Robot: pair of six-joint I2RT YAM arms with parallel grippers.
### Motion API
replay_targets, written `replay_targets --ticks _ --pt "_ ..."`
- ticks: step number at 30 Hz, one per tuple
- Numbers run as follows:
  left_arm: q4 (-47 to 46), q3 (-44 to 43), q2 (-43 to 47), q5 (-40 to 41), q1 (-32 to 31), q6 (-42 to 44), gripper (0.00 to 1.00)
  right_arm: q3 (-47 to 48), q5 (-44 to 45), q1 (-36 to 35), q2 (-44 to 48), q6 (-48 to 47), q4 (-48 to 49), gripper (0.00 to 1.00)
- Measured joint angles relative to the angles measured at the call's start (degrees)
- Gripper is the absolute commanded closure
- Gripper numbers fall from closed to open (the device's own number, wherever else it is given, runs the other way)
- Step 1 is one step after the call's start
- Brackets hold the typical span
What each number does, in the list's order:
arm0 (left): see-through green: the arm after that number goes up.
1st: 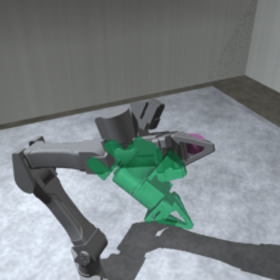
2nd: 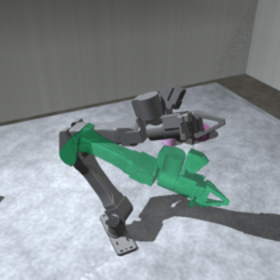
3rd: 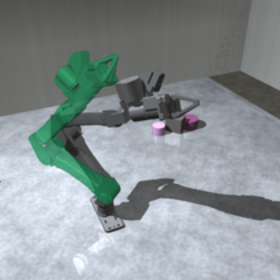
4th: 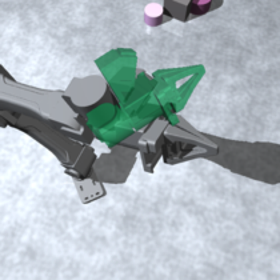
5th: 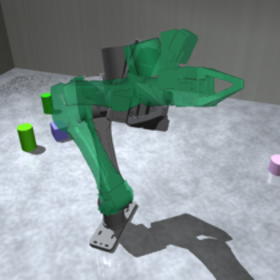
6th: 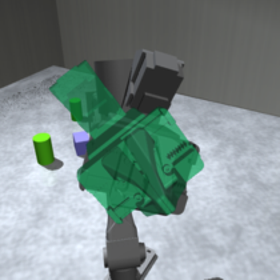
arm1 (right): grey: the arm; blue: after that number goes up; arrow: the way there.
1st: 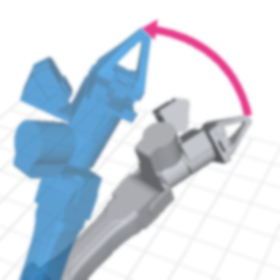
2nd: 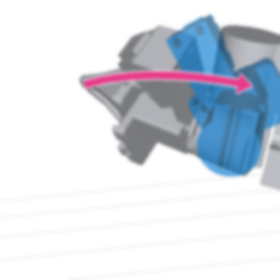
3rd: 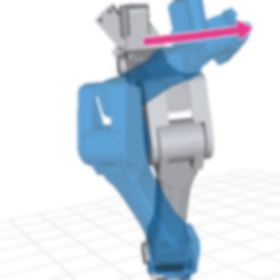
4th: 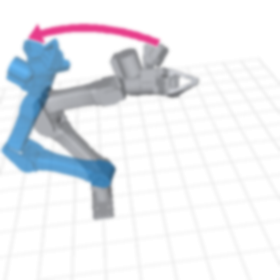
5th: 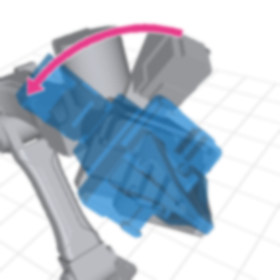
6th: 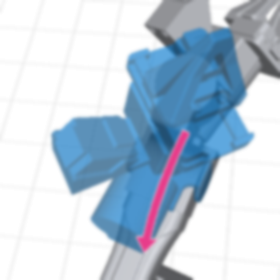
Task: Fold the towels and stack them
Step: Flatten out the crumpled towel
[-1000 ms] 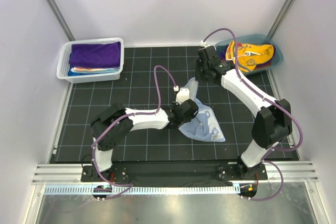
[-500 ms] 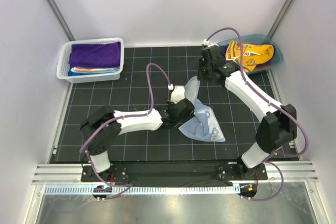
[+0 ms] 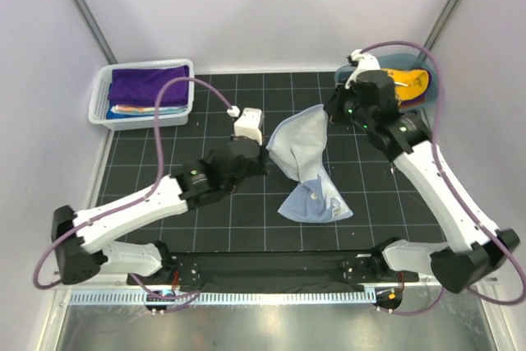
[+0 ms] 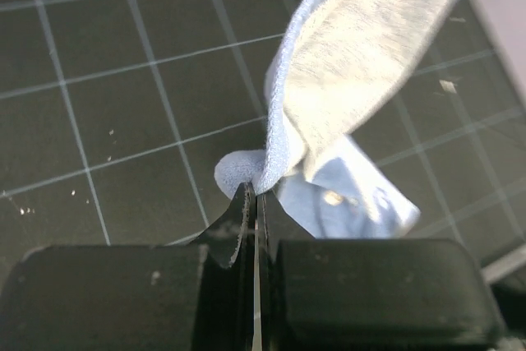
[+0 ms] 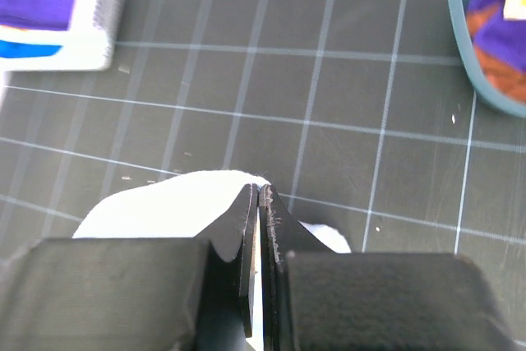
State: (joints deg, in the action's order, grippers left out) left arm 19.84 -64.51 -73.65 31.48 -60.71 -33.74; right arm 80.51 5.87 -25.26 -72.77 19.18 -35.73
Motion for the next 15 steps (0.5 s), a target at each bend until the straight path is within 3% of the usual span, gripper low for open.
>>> replay_targets --ticks 8,15 --pt "4.11 -5.27 14.97 -13.05 -0.04 9.03 1.0 2.27 -7.76 0.02 12.41 -2.51 -1.4 0.99" --pt "7.5 -13.73 21.4 -25.44 -0.04 13.27 1.0 8.35 -15.89 0.09 18.21 -2.84 -3.13 0.99"
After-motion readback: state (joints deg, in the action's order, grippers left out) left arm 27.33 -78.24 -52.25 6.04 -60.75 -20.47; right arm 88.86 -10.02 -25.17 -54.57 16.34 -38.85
